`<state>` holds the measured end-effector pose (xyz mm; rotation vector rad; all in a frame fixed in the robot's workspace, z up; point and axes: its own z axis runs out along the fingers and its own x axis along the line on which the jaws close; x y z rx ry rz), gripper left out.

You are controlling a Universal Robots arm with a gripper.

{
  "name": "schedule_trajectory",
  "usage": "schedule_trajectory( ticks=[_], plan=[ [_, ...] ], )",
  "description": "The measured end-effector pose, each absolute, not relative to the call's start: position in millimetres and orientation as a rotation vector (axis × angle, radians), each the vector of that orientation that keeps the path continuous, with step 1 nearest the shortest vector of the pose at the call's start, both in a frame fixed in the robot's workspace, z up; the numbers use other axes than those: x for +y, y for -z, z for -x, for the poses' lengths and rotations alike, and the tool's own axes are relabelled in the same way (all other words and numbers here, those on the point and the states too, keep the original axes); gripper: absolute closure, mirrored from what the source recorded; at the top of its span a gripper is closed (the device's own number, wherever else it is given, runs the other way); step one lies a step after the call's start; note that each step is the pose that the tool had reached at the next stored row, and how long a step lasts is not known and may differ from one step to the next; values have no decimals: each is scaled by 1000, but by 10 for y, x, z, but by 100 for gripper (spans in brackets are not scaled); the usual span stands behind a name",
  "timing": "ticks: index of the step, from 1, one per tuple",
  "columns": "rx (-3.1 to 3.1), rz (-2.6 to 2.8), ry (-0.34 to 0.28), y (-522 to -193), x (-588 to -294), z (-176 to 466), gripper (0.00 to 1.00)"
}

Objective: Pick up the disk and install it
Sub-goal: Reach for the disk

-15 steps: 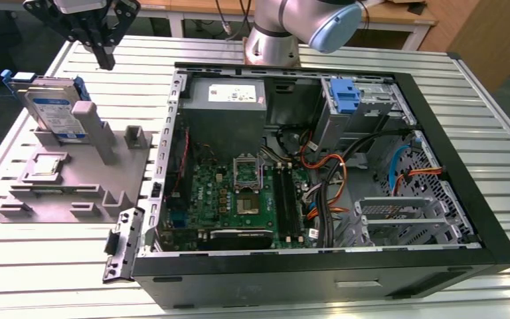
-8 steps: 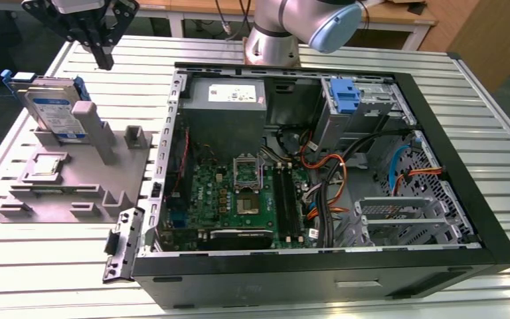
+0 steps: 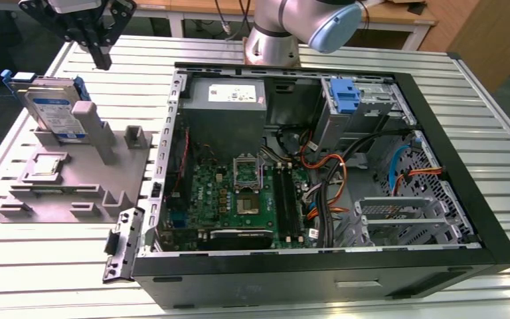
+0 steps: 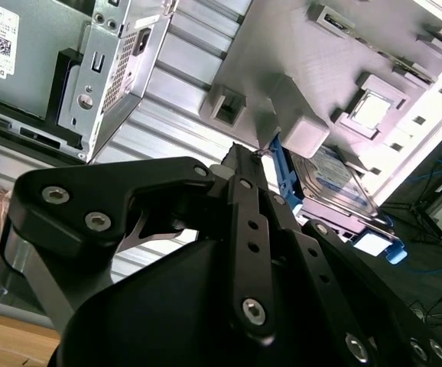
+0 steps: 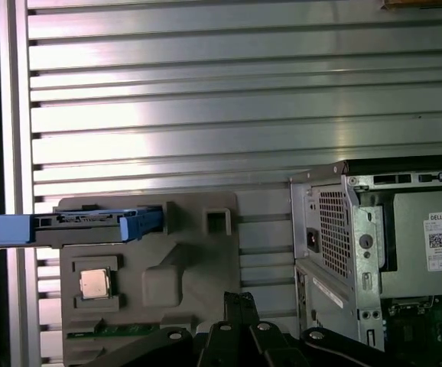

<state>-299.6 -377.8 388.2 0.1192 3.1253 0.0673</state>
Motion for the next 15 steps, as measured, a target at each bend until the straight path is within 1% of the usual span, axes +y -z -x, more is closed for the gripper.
schedule_trajectory(
  ticks=[15],
  plan=[
    [3125, -119, -67, -3880, -3777, 3044, 90]
  ],
)
